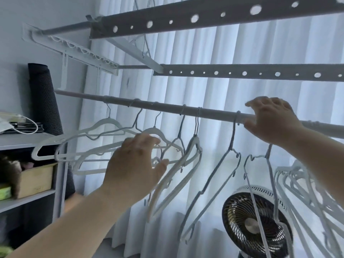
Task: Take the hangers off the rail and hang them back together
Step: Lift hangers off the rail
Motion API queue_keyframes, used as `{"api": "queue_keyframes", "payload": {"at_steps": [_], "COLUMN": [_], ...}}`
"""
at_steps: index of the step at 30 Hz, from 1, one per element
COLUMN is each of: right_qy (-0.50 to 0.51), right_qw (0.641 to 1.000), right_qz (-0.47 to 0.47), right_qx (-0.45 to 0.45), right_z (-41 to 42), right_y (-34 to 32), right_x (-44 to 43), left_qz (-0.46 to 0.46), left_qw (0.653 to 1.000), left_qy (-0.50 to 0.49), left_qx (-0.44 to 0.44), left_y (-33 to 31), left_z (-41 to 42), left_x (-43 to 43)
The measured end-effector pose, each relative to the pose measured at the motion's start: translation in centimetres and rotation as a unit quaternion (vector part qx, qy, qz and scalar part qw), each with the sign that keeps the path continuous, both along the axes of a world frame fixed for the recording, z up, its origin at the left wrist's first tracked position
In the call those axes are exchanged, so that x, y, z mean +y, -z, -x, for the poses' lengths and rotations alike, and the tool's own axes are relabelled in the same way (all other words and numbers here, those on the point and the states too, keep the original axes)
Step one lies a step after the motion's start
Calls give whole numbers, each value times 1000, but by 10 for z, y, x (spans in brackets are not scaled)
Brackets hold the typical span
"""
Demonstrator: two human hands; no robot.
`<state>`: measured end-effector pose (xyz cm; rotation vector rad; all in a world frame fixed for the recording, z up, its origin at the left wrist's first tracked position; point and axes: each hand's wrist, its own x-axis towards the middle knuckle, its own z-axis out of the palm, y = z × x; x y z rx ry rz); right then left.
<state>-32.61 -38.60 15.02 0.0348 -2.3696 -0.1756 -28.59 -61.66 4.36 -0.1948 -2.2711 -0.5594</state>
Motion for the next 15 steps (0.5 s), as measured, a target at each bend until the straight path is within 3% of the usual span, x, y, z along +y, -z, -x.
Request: {"api": "queue_keyframes", "payload": {"at_steps": [3, 6, 11, 15], "right_qy": [-12, 12, 94, 112], "right_qw": [1000, 999, 991, 990], "right_qz": [-7, -1, 28, 24], "right_qx": [-14, -33, -86, -84], "right_z": [11, 27, 29, 32], "right_y": [-1, 0, 1, 8], "right_x": [-32, -57, -45, -46], "left_qz": [17, 23, 13, -96], "left_qw": [990, 980, 976, 977], "left_qy": [8, 35, 83, 140], "left_qx": [-139, -196, -199, -127], "left_y": [12, 26, 32, 29], "left_z": [11, 26, 30, 45], "left_x": [-16, -33, -28, -45]}}
